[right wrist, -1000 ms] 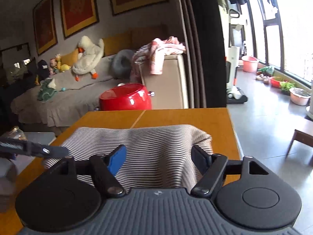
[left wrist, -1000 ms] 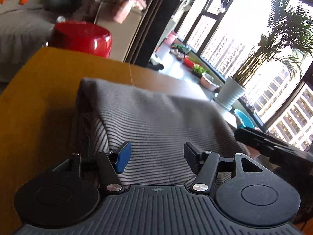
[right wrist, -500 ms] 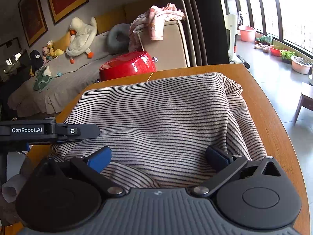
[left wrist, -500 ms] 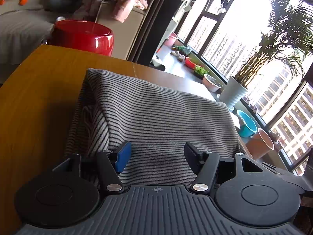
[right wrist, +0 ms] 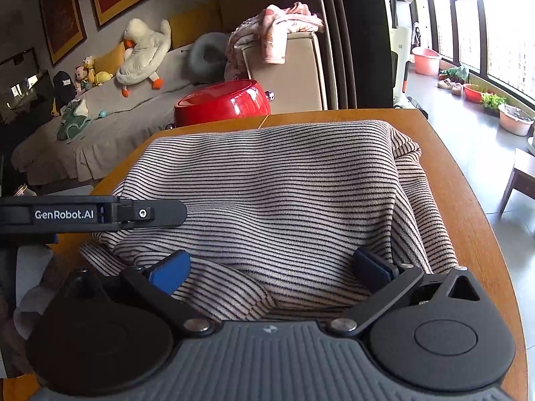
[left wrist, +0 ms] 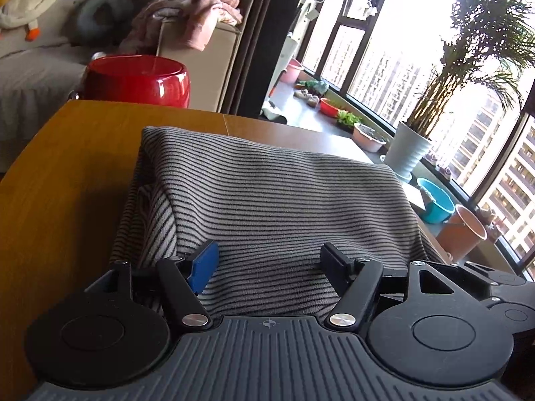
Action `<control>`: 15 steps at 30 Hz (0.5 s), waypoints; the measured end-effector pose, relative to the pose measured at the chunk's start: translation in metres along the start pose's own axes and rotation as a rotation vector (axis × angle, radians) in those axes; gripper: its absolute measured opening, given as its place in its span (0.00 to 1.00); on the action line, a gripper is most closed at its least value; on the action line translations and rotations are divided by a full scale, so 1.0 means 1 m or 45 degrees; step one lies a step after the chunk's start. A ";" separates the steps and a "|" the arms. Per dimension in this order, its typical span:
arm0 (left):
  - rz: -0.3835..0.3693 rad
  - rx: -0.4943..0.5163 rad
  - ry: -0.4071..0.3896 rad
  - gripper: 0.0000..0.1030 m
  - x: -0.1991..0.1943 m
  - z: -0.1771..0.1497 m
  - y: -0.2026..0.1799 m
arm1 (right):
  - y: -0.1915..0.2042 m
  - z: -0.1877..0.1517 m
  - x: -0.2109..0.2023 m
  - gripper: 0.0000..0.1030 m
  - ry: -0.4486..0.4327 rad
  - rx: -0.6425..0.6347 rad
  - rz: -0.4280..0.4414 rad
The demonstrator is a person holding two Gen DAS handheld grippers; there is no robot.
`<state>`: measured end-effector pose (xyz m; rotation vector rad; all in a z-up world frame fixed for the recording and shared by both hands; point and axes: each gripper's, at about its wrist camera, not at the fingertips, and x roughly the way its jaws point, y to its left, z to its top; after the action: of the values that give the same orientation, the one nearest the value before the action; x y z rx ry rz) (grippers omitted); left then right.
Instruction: Fold clothes
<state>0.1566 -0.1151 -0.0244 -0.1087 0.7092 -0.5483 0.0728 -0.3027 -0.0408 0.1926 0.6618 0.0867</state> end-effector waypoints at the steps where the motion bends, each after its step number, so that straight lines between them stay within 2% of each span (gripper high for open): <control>1: 0.006 0.011 -0.004 0.76 0.000 -0.001 -0.002 | 0.000 0.000 0.000 1.00 -0.001 0.000 0.000; 15: 0.013 0.057 -0.012 0.80 0.002 -0.003 -0.006 | 0.001 0.000 0.001 1.00 -0.010 -0.011 -0.010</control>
<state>0.1530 -0.1208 -0.0260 -0.0659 0.6878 -0.5529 0.0741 -0.3017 -0.0412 0.1821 0.6540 0.0812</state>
